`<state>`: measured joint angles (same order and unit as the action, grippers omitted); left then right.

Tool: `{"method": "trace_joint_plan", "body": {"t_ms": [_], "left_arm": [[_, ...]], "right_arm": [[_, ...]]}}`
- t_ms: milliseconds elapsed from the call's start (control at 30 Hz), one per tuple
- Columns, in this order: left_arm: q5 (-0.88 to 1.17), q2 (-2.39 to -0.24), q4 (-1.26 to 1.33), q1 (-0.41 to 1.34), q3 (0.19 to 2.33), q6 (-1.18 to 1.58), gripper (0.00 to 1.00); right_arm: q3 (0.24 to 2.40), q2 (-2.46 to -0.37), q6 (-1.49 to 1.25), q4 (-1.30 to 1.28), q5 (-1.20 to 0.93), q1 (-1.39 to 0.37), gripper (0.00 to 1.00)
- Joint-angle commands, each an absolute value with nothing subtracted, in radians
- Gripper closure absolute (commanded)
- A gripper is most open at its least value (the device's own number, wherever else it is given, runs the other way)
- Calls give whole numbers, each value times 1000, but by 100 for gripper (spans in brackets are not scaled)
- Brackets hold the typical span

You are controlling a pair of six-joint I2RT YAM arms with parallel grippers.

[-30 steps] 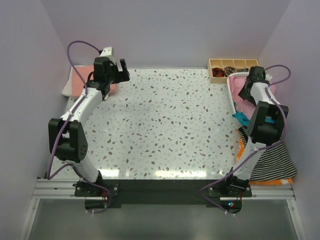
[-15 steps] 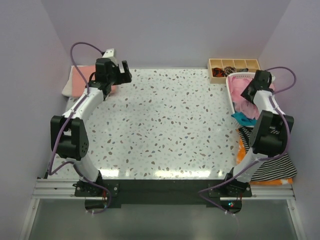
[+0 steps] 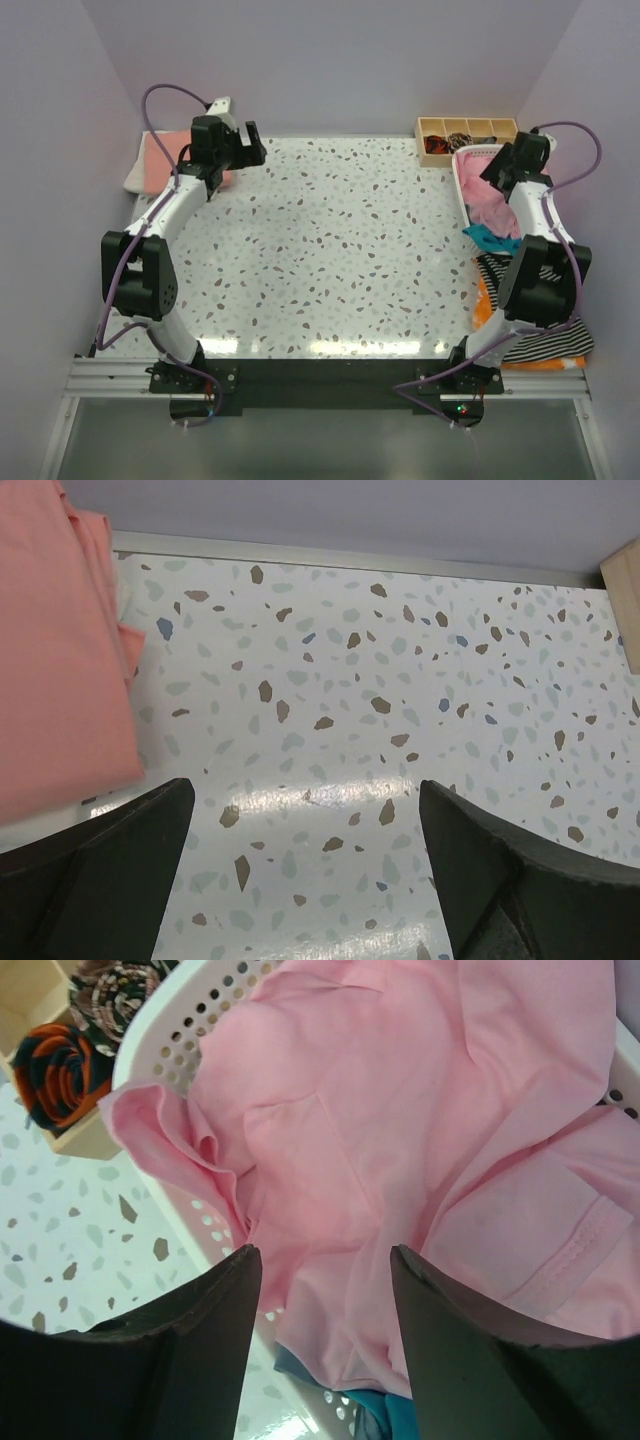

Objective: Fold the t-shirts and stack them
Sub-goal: Grab crumpled tshirt from bin with the right arm

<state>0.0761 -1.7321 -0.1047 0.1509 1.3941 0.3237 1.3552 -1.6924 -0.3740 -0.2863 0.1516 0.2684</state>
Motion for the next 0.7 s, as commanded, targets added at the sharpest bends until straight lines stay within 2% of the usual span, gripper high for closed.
{"method": "trace_joint_plan", "body": {"t_ms": [0, 233, 267, 300, 333, 367, 400, 667], "left_arm": [[101, -1730, -57, 150, 1393, 336, 0], [117, -1756, -58, 152, 1393, 334, 0], [117, -1759, -58, 150, 1393, 334, 0], [115, -1763, -58, 150, 1393, 333, 0], [117, -1766, -58, 150, 1394, 333, 0], [117, -1769, -58, 150, 1396, 333, 0], [118, -1772, -57, 150, 1396, 333, 0], [126, -1772, -52, 150, 1401, 336, 0]], "right_arm": [[1430, -1756, -390, -376, 251, 267, 41], [1488, -1847, -411, -457, 348, 267, 46], [1493, -1853, -413, -469, 357, 267, 49], [1497, -1853, -414, -472, 359, 267, 58], [1496, -1853, -413, -472, 359, 267, 72], [1493, -1839, -410, -462, 354, 267, 93], [1467, -1826, -407, -440, 341, 267, 100], [1266, -1586, -373, -155, 109, 249, 100]]}}
